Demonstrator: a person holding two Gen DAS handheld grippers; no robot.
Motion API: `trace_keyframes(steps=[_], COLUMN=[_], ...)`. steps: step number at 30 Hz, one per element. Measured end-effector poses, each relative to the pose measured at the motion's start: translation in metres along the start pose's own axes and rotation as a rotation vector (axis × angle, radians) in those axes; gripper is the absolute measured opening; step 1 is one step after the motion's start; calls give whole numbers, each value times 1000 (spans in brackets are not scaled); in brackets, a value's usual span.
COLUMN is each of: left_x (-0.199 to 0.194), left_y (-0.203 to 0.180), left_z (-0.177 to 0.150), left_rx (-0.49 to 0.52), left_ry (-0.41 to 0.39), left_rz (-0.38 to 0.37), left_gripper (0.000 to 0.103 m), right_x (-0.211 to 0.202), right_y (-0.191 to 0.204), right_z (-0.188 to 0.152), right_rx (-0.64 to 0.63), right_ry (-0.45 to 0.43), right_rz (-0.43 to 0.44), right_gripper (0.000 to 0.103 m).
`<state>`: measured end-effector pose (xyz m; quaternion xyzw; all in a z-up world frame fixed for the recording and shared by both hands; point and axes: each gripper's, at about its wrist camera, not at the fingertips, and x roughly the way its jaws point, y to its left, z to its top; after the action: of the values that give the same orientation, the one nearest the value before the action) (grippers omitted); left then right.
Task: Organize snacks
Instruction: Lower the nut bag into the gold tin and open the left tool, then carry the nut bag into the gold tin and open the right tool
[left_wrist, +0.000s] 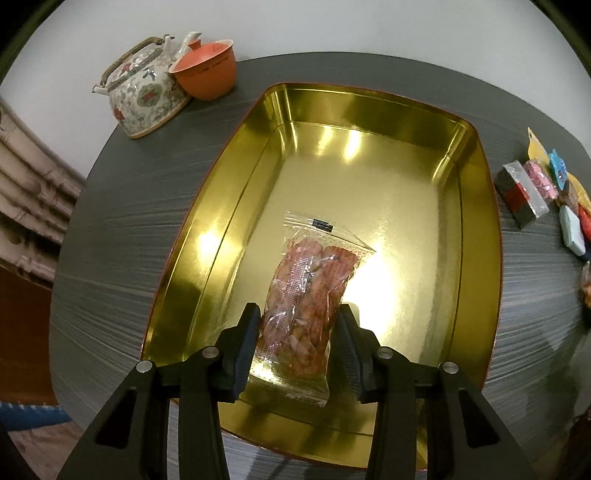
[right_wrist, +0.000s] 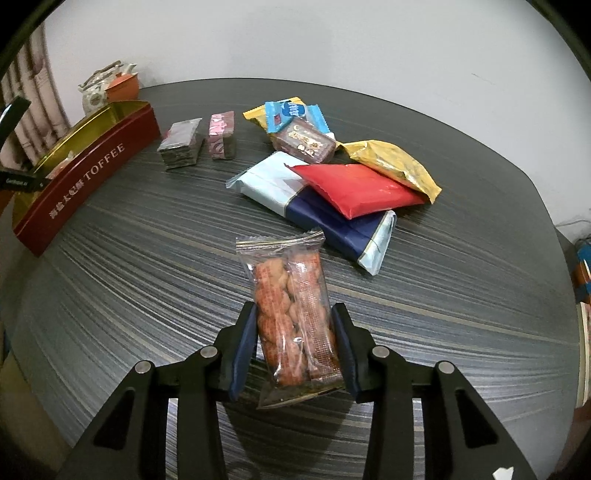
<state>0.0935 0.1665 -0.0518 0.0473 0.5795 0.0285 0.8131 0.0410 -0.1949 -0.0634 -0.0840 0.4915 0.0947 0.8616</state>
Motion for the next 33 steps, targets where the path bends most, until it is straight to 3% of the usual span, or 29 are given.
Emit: trace_keyframes(steps=[6,10,14,23,33], left_x=[-2,-11,-32,-77,-78], left_y=[4,6,10,31,91], left_z=[-3,-5,-11,-31,-60], left_rx=[-16,-29,-47,-97,-251], left_ry=[-21,-46,-103,-205,-196], left_rz=[-51,-68,-99,-57,35], left_gripper=[45,56,58,61,65], right_x=[-8,-15,-23,-39,-43], right_y=[9,16,32,105,205], right_z=[4,8,18,69,110], right_rx=[23,27,6,-70,-201], right_ry=[-10,-21,-37,-114,-162], right_rz=[-6,9,27,146,257], right_gripper=[37,37,37,37,37])
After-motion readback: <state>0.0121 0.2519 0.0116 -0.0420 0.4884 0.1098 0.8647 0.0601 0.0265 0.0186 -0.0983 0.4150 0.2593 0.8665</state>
